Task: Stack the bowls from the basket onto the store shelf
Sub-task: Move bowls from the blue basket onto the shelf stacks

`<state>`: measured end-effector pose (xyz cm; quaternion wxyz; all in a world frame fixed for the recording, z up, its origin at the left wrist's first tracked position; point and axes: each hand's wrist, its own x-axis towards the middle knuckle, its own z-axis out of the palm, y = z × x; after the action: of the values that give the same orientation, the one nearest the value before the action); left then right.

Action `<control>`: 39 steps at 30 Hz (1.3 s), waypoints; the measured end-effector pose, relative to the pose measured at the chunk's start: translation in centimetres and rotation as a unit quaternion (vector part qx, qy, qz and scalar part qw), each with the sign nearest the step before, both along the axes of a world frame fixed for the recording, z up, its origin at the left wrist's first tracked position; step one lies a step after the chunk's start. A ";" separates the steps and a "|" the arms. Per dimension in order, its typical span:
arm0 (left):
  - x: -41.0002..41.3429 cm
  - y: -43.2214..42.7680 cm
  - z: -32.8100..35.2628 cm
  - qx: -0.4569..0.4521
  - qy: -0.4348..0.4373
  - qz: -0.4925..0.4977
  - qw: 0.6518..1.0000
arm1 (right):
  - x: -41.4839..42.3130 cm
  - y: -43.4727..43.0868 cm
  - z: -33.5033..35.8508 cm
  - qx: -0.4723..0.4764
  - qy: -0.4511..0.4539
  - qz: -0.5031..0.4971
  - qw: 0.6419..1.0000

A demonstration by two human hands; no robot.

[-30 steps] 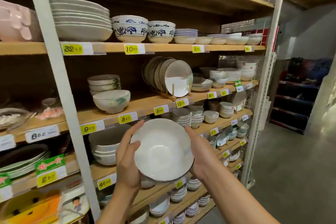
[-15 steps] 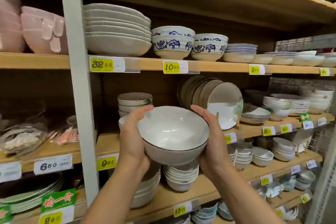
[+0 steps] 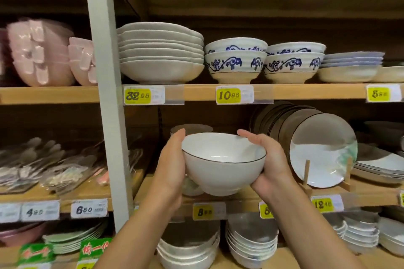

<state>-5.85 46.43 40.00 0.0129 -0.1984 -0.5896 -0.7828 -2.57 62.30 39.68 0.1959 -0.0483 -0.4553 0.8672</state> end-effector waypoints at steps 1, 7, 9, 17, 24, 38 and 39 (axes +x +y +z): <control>-0.3 0.0 0.1 -0.005 0.007 0.002 1.000 | -0.3 0.3 0.3 -0.003 0.005 0.009 1.000; -1.5 0.7 -0.5 0.021 -0.037 -0.002 0.999 | -1.5 1.4 0.5 -0.003 -0.004 0.046 0.999; -1.9 1.0 -0.1 0.050 -0.065 -0.019 0.996 | -1.7 1.5 0.6 -0.002 -0.011 0.054 0.998; -2.9 0.7 0.4 0.104 -0.160 -0.166 0.968 | -2.5 2.5 2.1 0.031 -0.089 0.197 0.976; -1.1 1.8 0.7 0.173 -0.161 -0.064 0.970 | -2.0 1.6 1.3 -0.016 0.002 0.037 0.999; -0.1 1.4 -1.3 0.106 -0.066 -0.047 0.991 | -1.0 2.0 -0.4 -0.019 -0.011 0.033 0.999; -0.3 1.1 -1.0 0.092 -0.085 -0.073 0.989 | -1.2 2.5 0.1 -0.023 -0.032 0.085 0.996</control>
<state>-6.18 47.54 39.03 -0.0758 -0.1715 -0.4981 -0.8466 -3.75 64.82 39.79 0.1061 -0.0417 -0.4437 0.8889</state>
